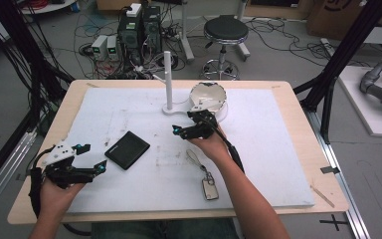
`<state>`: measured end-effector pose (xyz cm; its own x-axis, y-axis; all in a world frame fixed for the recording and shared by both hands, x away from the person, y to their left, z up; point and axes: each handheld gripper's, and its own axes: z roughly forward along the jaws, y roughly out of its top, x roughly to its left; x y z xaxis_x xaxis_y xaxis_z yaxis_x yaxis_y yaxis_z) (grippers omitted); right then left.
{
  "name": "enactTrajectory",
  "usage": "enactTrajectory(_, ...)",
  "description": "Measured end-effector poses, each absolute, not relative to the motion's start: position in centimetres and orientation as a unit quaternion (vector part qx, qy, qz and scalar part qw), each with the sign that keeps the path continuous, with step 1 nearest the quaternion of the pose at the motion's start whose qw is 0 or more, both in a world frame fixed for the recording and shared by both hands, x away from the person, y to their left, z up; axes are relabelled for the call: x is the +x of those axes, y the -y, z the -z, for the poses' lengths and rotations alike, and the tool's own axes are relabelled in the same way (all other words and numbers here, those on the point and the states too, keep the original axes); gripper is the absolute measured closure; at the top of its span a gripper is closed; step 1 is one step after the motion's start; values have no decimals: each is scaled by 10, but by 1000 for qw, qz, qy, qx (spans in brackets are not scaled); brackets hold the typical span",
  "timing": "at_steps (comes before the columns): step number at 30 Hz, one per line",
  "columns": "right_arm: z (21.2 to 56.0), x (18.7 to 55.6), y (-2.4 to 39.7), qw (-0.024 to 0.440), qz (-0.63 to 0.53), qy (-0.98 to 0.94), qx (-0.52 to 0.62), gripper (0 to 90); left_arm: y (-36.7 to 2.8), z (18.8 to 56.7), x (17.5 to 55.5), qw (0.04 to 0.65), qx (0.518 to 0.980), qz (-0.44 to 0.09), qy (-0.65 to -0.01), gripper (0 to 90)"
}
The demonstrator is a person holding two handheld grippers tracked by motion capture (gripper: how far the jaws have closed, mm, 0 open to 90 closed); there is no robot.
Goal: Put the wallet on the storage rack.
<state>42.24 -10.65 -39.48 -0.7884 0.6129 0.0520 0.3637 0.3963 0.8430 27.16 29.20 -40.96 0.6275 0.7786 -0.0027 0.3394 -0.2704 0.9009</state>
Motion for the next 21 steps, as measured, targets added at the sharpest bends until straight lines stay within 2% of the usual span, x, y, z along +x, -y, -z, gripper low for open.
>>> enactTrajectory(21,401,435,6,82,-441,-862,236,181,-297,408,270,482,759,-235,-369,155)
